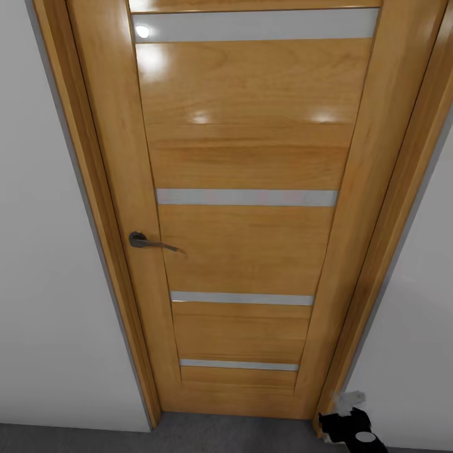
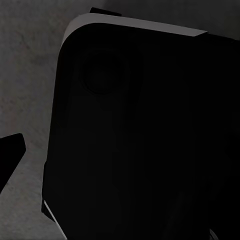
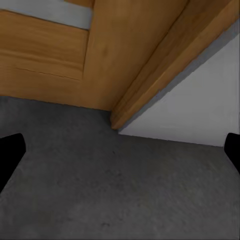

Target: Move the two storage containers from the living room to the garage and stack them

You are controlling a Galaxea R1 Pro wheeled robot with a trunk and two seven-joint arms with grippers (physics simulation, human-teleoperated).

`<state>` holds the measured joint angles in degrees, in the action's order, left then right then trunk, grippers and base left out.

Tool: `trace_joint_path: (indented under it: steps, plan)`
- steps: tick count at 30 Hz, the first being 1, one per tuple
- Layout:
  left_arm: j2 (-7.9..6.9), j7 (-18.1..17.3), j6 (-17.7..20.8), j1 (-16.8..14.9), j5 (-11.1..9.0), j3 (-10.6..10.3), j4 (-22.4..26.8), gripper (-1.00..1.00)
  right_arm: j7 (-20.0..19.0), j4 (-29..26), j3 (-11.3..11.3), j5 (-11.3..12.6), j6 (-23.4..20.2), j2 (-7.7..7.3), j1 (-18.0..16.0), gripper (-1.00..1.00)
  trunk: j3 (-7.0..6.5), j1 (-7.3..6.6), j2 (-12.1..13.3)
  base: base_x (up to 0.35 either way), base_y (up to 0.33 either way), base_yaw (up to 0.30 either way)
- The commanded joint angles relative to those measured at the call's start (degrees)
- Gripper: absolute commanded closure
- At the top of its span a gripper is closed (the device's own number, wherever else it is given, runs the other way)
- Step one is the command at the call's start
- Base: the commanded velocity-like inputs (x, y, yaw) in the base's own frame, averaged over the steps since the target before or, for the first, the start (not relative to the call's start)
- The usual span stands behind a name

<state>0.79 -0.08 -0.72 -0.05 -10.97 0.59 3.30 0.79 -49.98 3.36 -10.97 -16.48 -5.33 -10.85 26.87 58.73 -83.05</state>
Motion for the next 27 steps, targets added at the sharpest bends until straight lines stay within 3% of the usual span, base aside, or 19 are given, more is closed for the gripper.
trace_joint_path:
  steps: [1, 3, 4, 6, 9, 11, 13, 14, 17, 22, 27]
  plan:
    - [0.01, 0.0, -0.1, 0.0, -0.4, 0.0, 0.0, -1.0, 0.0, -0.1, -0.1, -0.4, -0.9, 0.64, -0.9, -1.0, 0.06, 0.0, 0.0, 0.0, 0.0, 0.0]
    - [0.01, 0.0, -0.1, 0.0, -0.4, 0.0, 0.0, -1.0, 0.0, -0.1, -0.2, -0.4, -1.7, 2.25, -2.6, -1.0, 0.06, 0.0, 0.0, 0.0, 0.0, 0.0]
    - [0.01, 0.0, -0.1, 0.0, -0.4, 0.0, 0.0, -1.0, 0.0, -0.1, -0.3, -0.5, -2.2, 4.28, -4.1, -1.0, 0.06, 0.0, 0.0, 0.0, 0.0, 0.0]
    - [0.01, 0.0, -0.1, 0.0, -0.4, 0.0, 0.0, -1.0, -0.1, 0.0, -0.5, -0.9, -2.7, 10.45, -7.7, -1.0, 0.06, 0.0, 0.0, 0.0, 0.0, 0.0]
    - [0.01, 0.0, -0.1, 0.0, -0.4, 0.0, 0.0, -1.0, -0.2, 0.0, -2.0, -1.0, -2.6, 14.94, -9.8, -1.0, 0.06, 0.0, 0.0, 0.0, 0.0, 0.0]
    - [0.01, 0.0, -0.1, 0.0, -0.4, 0.0, 0.0, -1.0, -0.2, 0.0, -3.8, -1.0, -2.6, 15.33, -10.7, -1.0, 0.06, 0.0, 0.0, 0.0, 0.0, 0.0]
    - [0.01, 0.0, -0.1, 0.0, -0.4, 0.0, 0.1, -1.0, -0.3, -0.1, -11.7, -0.7, -2.5, 15.33, -13.1, -1.0, 0.06, 0.0, 0.0, 0.0, 0.0, 0.0]
    - [0.01, 0.0, -0.1, 0.0, -0.4, 0.0, 0.1, -1.0, -0.3, -0.2, -14.3, -0.7, -2.4, 15.33, -13.8, -1.0, 0.06, 0.0, 0.0, 0.0, 0.0, 0.0]
    - [0.01, 0.0, -0.1, 0.0, -0.4, 0.0, 0.1, -1.0, -0.4, -0.6, -19.1, -0.6, -2.4, 15.33, -15.8, -1.0, 0.06, 0.0, 0.0, 0.0, 0.0, 0.0]
    - [0.01, 0.0, -0.1, 0.0, -0.4, 0.0, 0.1, -1.0, -0.5, -1.0, -23.7, -0.5, -1.8, 15.33, -19.0, -1.0, 0.06, 0.0, 0.0, 0.0, 0.0, 0.0]
    - [0.01, 0.0, -0.1, 0.0, -0.4, -0.1, 0.1, -1.0, -0.5, -3.7, -29.2, -0.8, 2.6, 15.33, -20.2, -1.0, 0.06, 0.0, 0.0, 0.0, 0.0, 0.0]
